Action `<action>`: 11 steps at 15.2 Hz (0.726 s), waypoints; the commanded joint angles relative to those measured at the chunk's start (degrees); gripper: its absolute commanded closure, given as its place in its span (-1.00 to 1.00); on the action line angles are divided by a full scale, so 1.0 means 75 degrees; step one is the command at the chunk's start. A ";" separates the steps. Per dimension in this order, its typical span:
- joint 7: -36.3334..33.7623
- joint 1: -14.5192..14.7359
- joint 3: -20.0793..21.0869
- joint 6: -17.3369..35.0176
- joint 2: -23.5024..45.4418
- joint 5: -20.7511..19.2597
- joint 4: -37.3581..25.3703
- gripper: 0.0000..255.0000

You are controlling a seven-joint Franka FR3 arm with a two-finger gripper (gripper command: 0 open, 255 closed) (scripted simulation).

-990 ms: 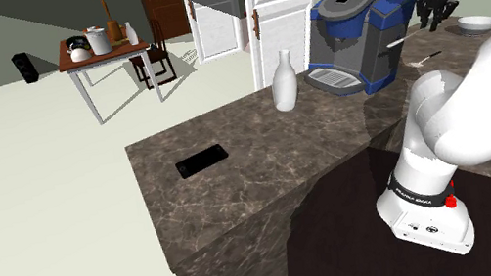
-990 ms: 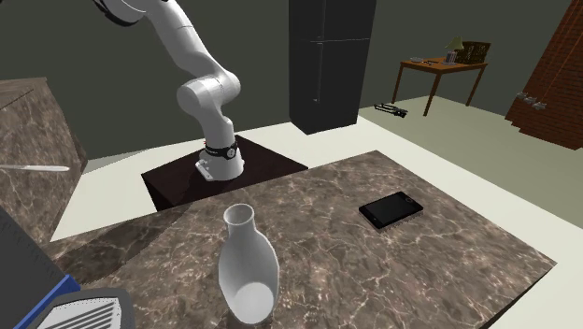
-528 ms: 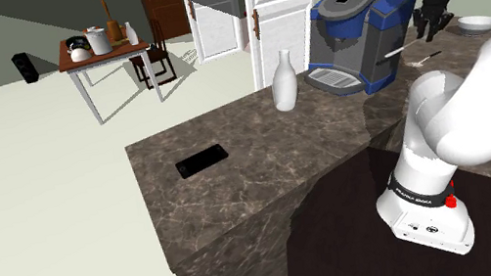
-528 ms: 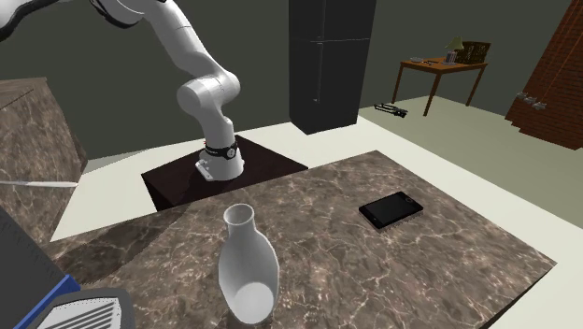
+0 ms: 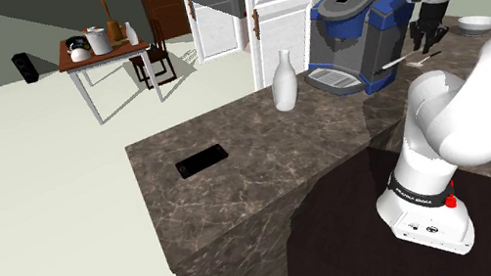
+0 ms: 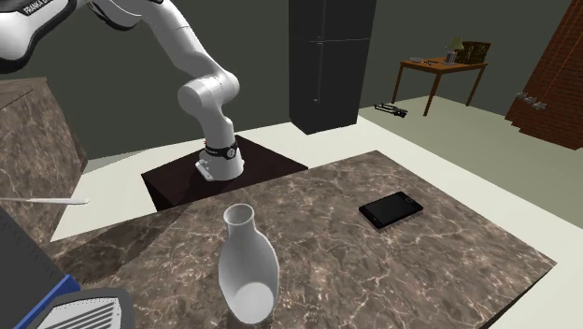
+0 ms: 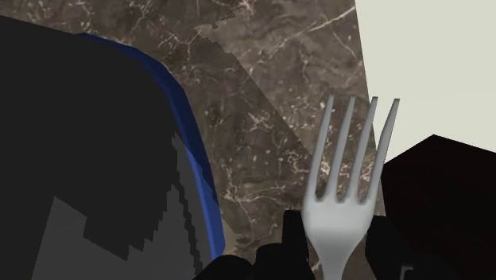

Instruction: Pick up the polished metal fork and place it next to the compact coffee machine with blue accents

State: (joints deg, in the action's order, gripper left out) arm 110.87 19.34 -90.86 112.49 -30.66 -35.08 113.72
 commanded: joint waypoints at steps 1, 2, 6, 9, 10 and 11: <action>-0.0049 0.0057 -0.0121 0.0160 -0.0033 -0.0079 0.0125 1.00; -0.0076 0.0107 -0.0204 0.0242 -0.0053 -0.0124 0.0179 1.00; -0.0195 0.0326 -0.0549 0.0562 -0.0144 -0.0320 0.0380 1.00; -0.0291 0.0508 -0.0824 0.0794 -0.0224 -0.0481 0.0511 1.00; -0.0324 0.0571 -0.0918 0.0870 -0.0252 -0.0537 0.0551 1.00; -0.0359 0.0636 -0.1013 0.0945 -0.0283 -0.0595 0.0589 1.00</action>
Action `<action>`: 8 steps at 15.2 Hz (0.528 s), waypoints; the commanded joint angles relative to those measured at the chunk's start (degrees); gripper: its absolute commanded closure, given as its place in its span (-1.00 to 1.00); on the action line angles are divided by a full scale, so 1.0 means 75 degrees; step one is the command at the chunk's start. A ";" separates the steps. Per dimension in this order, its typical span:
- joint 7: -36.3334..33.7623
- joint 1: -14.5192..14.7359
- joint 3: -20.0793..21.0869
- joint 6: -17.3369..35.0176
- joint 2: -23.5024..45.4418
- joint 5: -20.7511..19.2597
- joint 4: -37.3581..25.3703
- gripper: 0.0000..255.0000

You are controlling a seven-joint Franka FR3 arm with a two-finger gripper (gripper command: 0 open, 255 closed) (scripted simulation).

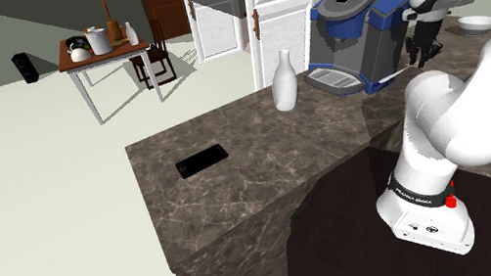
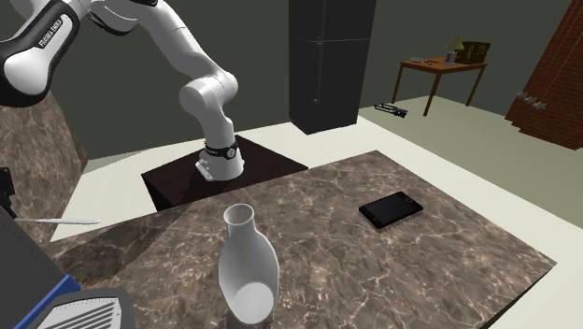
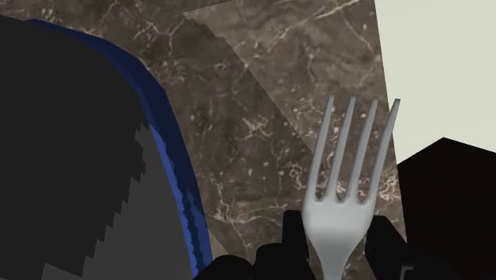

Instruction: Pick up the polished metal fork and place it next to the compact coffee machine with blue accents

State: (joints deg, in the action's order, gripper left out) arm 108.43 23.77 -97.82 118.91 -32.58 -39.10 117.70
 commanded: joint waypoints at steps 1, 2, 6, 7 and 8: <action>-0.0069 0.0111 -0.0180 0.0163 -0.0058 -0.0119 0.0095 1.00; -0.0105 0.0177 -0.0277 0.0236 -0.0091 -0.0180 0.0130 1.00; -0.0256 0.0452 -0.0671 0.0520 -0.0232 -0.0435 0.0250 1.00; -0.0295 0.0522 -0.0771 0.0588 -0.0271 -0.0502 0.0275 1.00; -0.0335 0.0592 -0.0871 0.0656 -0.0311 -0.0570 0.0299 1.00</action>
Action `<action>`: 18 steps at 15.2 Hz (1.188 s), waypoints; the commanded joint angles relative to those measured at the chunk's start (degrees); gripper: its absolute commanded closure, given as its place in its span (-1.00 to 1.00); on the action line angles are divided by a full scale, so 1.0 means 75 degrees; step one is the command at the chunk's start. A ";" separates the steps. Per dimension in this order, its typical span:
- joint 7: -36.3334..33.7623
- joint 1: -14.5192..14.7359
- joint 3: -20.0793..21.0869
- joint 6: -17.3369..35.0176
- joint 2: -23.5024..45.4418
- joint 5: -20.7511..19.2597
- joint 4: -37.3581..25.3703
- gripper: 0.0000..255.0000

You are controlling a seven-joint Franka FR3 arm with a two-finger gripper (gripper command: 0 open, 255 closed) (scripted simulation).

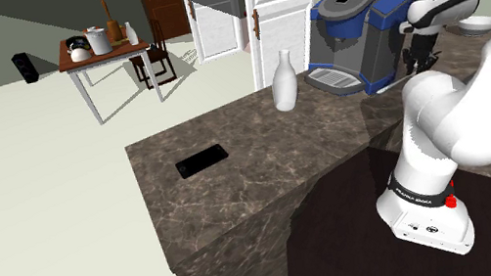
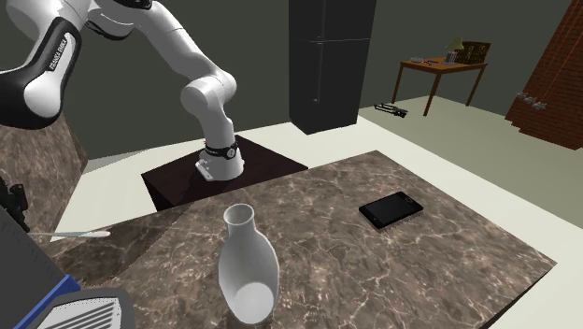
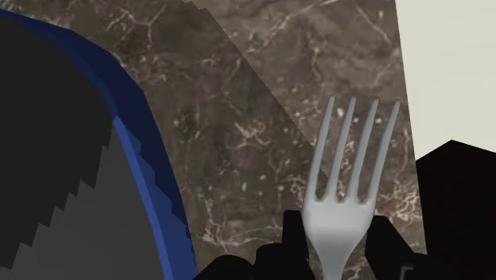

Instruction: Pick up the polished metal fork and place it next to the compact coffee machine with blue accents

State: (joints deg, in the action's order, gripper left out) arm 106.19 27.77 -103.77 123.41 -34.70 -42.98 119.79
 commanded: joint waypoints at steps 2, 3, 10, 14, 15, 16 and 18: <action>-0.0118 0.0201 -0.0278 0.0188 -0.0113 -0.0193 0.0061 1.00; -0.0160 0.0273 -0.0378 0.0253 -0.0156 -0.0265 0.0080 1.00; -0.0464 0.0773 -0.1080 0.0684 -0.0493 -0.0790 0.0155 1.00; -0.0645 0.1056 -0.1474 0.0912 -0.0709 -0.1104 0.0159 1.00; -0.0687 0.1121 -0.1566 0.0963 -0.0762 -0.1178 0.0155 1.00; -0.0688 0.1121 -0.1565 0.0963 -0.0762 -0.1179 0.0156 1.00; -0.0688 0.1121 -0.1565 0.0963 -0.0762 -0.1179 0.0155 1.00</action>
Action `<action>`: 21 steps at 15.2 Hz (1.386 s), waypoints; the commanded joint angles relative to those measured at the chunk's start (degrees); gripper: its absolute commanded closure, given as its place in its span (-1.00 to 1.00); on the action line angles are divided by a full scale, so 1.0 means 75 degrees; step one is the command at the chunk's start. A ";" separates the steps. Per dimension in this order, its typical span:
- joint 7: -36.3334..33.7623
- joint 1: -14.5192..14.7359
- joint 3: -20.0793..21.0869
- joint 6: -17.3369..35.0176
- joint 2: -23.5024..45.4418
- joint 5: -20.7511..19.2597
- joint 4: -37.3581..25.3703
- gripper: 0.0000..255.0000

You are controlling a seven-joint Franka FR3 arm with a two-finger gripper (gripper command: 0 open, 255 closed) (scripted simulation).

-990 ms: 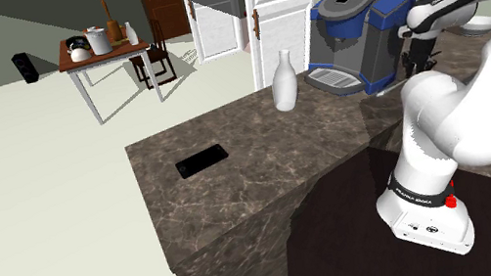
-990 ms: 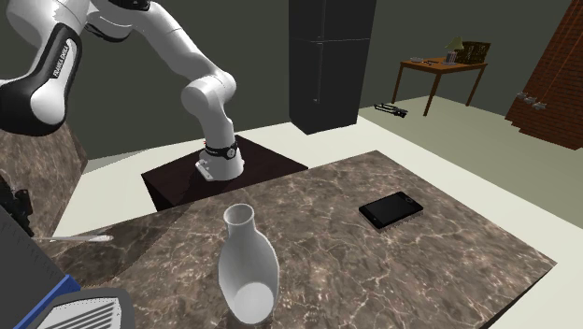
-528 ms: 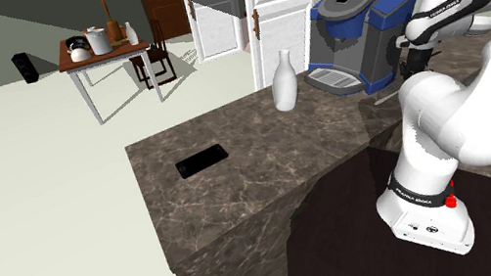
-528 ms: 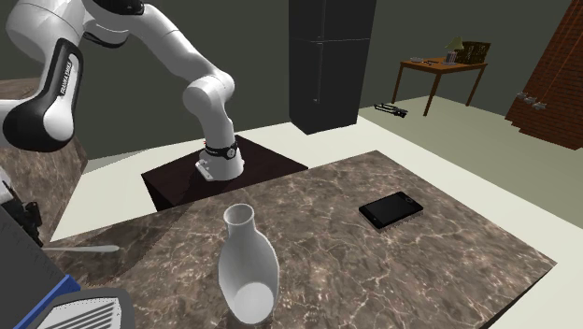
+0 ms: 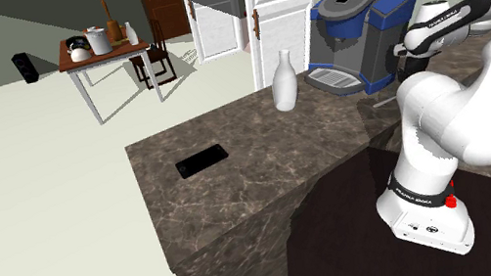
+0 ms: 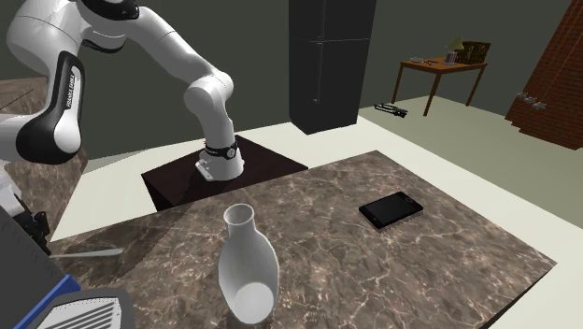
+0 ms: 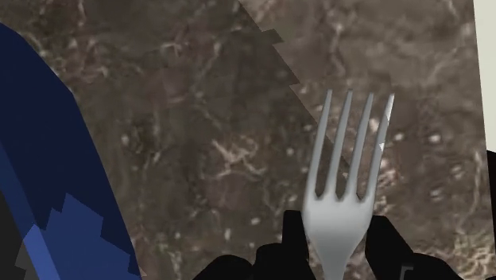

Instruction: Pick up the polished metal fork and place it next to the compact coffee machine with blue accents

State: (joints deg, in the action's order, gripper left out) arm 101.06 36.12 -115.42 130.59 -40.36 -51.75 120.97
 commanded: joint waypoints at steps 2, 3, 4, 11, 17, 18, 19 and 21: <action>-0.0004 0.0008 -0.0011 0.0006 -0.0007 -0.0009 -0.0002 1.00; -0.0004 0.0008 -0.0011 0.0006 -0.0007 -0.0009 -0.0002 1.00; -0.0004 0.0008 -0.0011 0.0006 -0.0007 -0.0009 -0.0002 1.00; -0.0004 0.0008 -0.0010 0.0005 -0.0006 -0.0008 -0.0002 -1.00; 0.0406 -0.0706 0.0961 -0.0518 0.0521 0.0738 0.0021 -1.00; 0.0405 -0.0706 0.0961 -0.0518 0.0521 0.0738 0.0021 -1.00; 0.0406 -0.0706 0.0961 -0.0518 0.0521 0.0738 0.0021 -1.00; 0.0406 -0.0706 0.0961 -0.0518 0.0521 0.0738 0.0021 -1.00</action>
State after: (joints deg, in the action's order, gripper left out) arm 104.08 30.86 -108.25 126.71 -36.47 -46.24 121.11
